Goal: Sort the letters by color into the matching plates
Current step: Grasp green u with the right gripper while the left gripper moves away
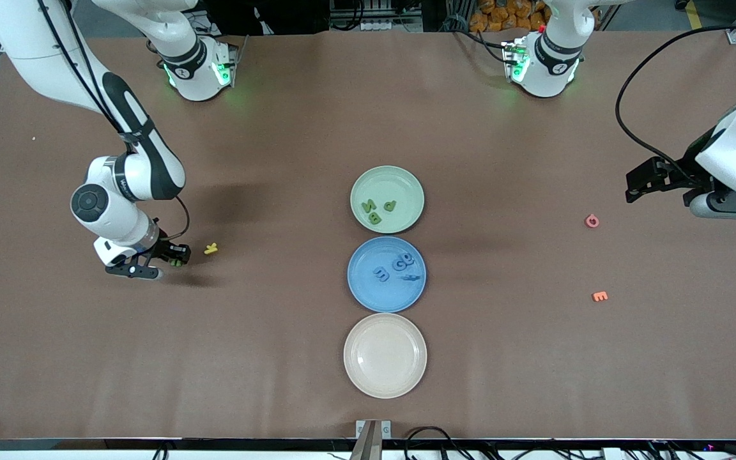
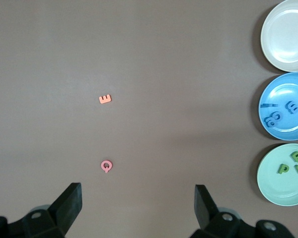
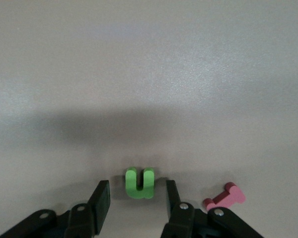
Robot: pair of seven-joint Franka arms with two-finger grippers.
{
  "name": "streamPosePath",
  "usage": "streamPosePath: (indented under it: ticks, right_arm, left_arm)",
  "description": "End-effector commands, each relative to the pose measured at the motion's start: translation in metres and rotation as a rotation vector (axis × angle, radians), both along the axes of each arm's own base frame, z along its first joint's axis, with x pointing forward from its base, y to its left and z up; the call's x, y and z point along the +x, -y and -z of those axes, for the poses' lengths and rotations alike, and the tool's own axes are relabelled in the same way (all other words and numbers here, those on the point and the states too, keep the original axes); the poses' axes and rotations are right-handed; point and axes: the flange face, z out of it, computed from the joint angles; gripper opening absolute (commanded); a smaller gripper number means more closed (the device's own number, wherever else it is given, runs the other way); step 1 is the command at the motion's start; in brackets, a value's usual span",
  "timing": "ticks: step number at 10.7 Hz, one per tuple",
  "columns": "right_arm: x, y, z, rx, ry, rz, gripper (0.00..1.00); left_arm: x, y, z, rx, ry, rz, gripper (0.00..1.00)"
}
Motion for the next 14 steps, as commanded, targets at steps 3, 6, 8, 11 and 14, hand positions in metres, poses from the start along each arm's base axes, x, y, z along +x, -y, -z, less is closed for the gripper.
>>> streamPosePath:
  ticks: [3, 6, 8, 11, 14]
  right_arm:
    - [0.002, 0.005, 0.009, -0.006, 0.011, 0.024, 0.49]
    - [0.002, 0.009, 0.011, -0.009, 0.011, 0.030, 0.28]
    - [0.003, 0.008, 0.011, -0.009, 0.011, 0.028, 0.05]
    - [0.005, 0.008, 0.008, -0.010, 0.009, 0.029, 0.00]
    - [0.008, 0.007, 0.002, -0.009, 0.017, 0.026, 0.00]
  left_arm:
    - [-0.001, 0.008, -0.007, -0.036, -0.001, 0.020, 1.00]
    - [0.002, 0.011, -0.008, -0.027, 0.031, 0.025, 1.00]
    - [0.002, 0.009, -0.009, -0.022, 0.034, 0.024, 1.00]
    - [0.003, 0.005, -0.009, -0.019, 0.034, 0.033, 1.00]
    - [0.003, -0.004, -0.008, -0.014, 0.034, 0.094, 1.00]
